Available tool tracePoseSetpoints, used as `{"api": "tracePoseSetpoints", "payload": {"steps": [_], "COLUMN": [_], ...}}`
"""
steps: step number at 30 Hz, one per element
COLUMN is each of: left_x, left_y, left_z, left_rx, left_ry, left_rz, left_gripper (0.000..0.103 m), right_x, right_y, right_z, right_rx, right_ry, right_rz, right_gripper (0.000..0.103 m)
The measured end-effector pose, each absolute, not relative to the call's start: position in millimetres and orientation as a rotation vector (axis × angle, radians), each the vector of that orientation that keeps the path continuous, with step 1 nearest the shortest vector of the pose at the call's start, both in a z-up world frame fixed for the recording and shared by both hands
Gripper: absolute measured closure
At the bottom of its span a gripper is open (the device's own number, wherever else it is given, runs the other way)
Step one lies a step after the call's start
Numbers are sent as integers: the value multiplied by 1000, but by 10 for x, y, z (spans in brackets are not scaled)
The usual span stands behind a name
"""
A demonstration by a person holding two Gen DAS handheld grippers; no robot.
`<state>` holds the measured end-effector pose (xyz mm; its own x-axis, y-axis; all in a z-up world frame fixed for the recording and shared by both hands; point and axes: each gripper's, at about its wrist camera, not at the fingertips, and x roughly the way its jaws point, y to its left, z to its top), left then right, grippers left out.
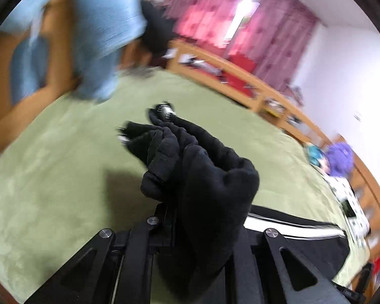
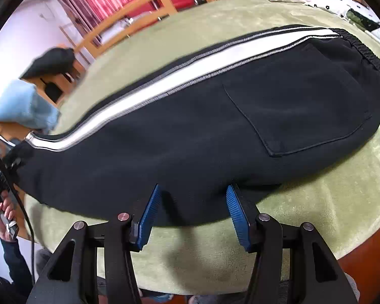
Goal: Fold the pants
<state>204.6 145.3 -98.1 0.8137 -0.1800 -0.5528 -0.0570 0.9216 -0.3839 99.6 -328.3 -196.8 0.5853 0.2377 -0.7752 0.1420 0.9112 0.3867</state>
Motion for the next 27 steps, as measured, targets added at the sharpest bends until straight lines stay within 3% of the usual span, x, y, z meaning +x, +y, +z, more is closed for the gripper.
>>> {"api": "tracePoseSetpoints", "payload": {"steps": [7,15,18,20,21,24,27], "left_x": [2103,2165,2212,2182,2168,2102,1971], "left_y": [-239,-1948,-2217,-2090,-2004,-1703,-1353], "left_z": [-605,-1535,-2012,-1977,-1901,-1625,-1387], "left_rx": [-243,-171,-116,-176,-207,-265,-245], "left_ry": [596,842,1060,1034,1023,990,914], "left_rz": [-256,-433,-431,-461,-479,-505,-496], "left_gripper": [90,89,80,78,71,30,25], "right_x": [745,315,287,303,304,331,429], "right_y": [-3653,-3864,-3892,-3891,-3901,-3854,-3711], "right_z": [-1858,-1799,-1849,-1873,-1876,-1854,-1770], "right_rx": [493,491,489,484,483,468,435], "right_ry": [809,740,763,776,777,784,773], "right_rz": [-3,-29,-25,-25,-18,-5,22], "right_gripper": [48,48,48,48,48,48,48]}}
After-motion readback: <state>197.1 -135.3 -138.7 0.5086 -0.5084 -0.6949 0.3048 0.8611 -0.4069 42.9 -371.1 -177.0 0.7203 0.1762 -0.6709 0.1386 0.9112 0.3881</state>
